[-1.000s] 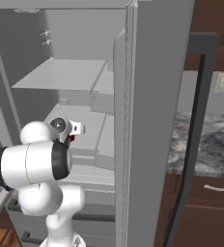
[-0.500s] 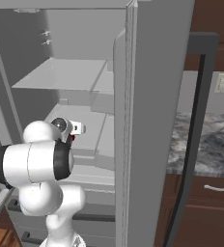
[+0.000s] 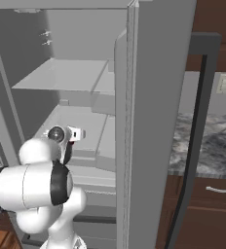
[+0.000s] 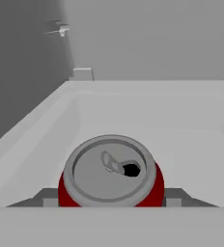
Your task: Open the fridge, grab two sodas, and place both sodas inside the bowl with ice on the dining counter.
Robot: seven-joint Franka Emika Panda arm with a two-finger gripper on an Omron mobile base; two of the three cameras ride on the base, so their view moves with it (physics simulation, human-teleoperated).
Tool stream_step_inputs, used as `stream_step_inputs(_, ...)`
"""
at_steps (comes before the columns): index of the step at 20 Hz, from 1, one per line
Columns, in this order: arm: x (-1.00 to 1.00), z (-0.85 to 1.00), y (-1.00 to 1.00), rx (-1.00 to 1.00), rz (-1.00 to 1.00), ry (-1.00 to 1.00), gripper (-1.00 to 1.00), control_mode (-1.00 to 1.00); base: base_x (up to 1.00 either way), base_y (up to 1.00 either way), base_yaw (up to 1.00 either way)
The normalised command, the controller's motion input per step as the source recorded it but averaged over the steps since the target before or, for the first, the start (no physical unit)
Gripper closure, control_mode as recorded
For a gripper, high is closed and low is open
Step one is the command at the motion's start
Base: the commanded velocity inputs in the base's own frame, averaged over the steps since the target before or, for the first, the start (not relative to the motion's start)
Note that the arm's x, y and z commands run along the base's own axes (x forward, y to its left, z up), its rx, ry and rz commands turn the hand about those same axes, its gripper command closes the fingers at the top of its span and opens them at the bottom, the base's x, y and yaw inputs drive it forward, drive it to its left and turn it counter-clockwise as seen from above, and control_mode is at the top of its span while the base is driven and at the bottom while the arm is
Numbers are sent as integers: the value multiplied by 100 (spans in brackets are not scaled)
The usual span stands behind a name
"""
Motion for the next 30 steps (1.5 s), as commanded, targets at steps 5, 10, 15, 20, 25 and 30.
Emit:
stream_step_inputs(5,-42,82,-2,-1,-11,9,100,-100,0,0,0)
stream_step_inputs(10,-59,49,-7,-1,-9,15,100,-100,0,0,0)
stream_step_inputs(15,-99,12,-28,2,0,0,100,-100,0,0,0)
stream_step_inputs(20,-100,17,-39,4,0,-5,100,-100,0,0,0)
stream_step_inputs(25,-100,35,-20,0,0,-1,100,-100,0,0,0)
stream_step_inputs(30,-89,-12,-15,1,0,-6,100,-100,0,0,0)
